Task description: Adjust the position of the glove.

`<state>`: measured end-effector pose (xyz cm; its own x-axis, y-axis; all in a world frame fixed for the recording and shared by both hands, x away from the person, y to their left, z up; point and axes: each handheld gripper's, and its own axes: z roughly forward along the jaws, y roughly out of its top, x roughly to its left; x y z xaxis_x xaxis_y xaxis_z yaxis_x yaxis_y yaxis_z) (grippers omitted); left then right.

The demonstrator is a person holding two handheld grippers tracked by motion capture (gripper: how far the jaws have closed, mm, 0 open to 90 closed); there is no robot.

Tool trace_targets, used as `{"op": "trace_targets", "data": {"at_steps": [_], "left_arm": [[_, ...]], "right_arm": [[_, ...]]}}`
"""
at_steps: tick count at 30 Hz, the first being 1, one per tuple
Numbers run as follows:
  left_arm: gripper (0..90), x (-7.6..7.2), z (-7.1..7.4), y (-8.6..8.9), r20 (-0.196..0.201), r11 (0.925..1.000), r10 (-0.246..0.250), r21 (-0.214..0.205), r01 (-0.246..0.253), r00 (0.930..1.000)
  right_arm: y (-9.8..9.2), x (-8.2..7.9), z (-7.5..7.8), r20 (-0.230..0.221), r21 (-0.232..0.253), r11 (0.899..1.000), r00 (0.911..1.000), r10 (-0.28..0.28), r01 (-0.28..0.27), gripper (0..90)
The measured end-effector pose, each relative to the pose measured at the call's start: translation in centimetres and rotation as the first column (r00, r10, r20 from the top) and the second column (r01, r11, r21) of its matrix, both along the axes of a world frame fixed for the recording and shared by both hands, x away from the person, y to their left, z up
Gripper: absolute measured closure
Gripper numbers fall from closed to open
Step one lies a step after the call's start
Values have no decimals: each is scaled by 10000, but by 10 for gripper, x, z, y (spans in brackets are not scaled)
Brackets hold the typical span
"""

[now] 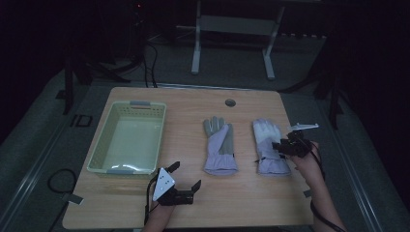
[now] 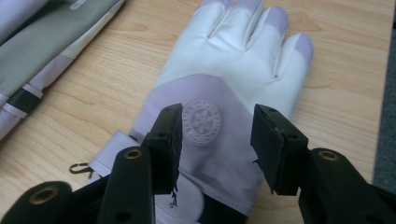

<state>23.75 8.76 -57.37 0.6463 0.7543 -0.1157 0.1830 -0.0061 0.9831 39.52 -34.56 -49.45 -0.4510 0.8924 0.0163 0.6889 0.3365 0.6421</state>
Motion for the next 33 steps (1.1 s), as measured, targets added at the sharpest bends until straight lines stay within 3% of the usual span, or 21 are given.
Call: {"op": "trace_targets", "data": {"at_steps": [6, 15, 21, 29, 33], "left_arm": [[11, 0, 0, 1, 31, 10000, 1, -48, -1, 10000], [11, -1, 0, 2, 32, 9999, 8, -116, -8, 10000], [11, -2, 0, 2, 78, 10000, 62, -57, -62, 10000], [11, -3, 0, 1, 133, 9999, 127, -2, -127, 9998], [11, -3, 0, 1, 136, 9999, 137, 46, -137, 9998]], "right_arm": [[3, 3, -4, -39, 185, 9990, 9992, 398, -397, 516], [8, 15, -33, -786, 93, 9988, 9958, 481, -475, 522], [9, 13, -37, -690, 58, 9974, 9950, 720, -718, 635], [10, 6, -39, -351, 421, 9988, 9990, 282, -267, 731], [13, 1, -33, -155, 268, 9996, 9998, -110, 114, 780]]}}
